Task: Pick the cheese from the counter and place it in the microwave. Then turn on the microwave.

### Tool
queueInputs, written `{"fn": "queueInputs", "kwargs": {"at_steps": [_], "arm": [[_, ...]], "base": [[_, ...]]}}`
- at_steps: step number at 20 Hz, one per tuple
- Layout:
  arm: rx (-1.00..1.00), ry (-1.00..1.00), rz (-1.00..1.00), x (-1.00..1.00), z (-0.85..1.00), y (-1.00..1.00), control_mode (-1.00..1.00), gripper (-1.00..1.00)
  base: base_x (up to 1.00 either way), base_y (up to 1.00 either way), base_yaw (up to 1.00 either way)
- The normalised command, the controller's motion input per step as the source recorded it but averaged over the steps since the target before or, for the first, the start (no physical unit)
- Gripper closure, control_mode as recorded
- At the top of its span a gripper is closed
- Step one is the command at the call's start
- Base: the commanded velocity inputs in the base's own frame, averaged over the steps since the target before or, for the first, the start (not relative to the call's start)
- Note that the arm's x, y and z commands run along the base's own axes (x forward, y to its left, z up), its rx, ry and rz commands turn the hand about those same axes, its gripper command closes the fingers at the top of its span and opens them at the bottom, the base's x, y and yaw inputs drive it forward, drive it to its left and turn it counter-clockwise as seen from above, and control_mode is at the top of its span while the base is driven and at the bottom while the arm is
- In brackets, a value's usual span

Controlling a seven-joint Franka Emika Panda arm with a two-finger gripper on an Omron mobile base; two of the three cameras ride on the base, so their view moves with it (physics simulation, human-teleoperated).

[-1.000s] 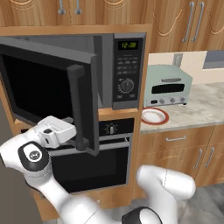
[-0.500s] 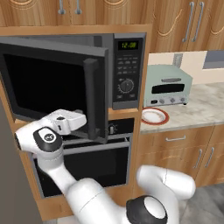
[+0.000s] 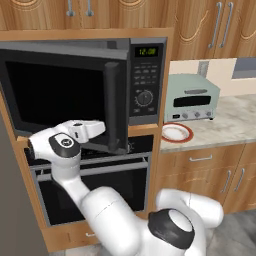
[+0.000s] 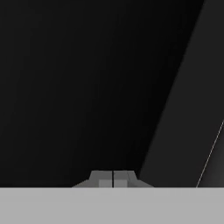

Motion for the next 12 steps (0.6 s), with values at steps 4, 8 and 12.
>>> {"fn": "queueInputs", "kwargs": {"at_steps": [4, 8, 12], "arm": [[0.0, 0.02, 0.07, 0.41, 0.0, -0.17, -1.0, 1.0], [0.01, 0.0, 0.07, 0.38, 0.0, -0.17, -1.0, 1.0], [0.01, 0.0, 0.07, 0.37, 0.0, -0.16, -1.0, 1.0]], "base": [[0.0, 0.0, 0.0], [0.0, 0.0, 0.0], [0.0, 0.0, 0.0]]}}
